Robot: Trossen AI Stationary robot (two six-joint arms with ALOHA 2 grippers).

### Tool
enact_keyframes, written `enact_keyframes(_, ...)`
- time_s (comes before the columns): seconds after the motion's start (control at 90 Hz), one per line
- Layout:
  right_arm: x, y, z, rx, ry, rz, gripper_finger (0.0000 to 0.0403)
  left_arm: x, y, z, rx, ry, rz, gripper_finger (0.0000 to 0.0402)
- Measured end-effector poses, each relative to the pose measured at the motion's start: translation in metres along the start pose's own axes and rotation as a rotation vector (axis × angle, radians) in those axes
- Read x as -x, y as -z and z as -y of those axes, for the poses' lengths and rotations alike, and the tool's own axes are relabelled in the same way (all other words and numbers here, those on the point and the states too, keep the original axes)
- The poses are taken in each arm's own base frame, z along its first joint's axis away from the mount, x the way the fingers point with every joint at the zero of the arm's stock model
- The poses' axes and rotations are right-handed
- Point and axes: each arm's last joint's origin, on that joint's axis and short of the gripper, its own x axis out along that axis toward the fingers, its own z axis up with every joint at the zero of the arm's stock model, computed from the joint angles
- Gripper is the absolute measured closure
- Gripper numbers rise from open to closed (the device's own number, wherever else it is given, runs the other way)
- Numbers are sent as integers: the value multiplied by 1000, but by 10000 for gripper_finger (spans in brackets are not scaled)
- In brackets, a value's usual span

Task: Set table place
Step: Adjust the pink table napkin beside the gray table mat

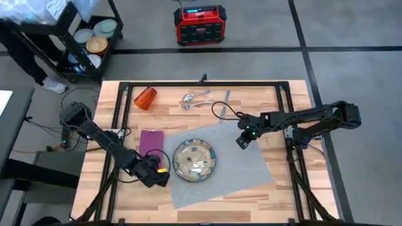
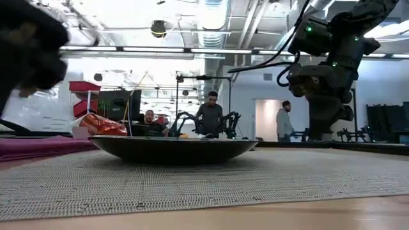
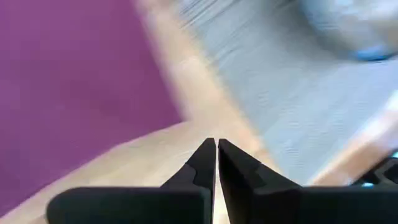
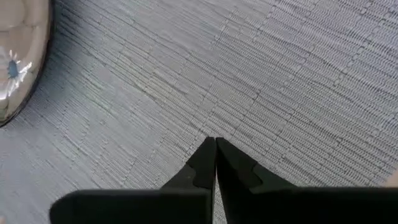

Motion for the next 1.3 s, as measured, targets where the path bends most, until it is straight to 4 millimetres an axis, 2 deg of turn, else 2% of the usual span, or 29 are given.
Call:
enact_keyframes(0.1,0,0,0,3,-1,2,403,14,-10,0,-48,-116,71,401)
enact_keyframes(0.222,0,0,0,6,-2,2,403,22,-23,-15,-89,-344,125,401)
enact_keyframes(0.389,0,0,0,1,-1,1,403,15,-36,-39,-113,-493,156,401)
enact_keyframes(0.522,0,0,0,0,-8,-6,403,-5,-37,-52,-85,-423,122,401)
enact_keyframes(0.622,0,1,0,0,-18,-19,403,-10,-36,-54,-23,-370,119,401)
enact_keyframes(0.856,0,3,0,5,-11,-33,403,-11,-21,-43,46,-263,67,401)
enact_keyframes(1.3,0,2,-1,14,-14,-25,403,-29,6,-21,97,-22,-15,401)
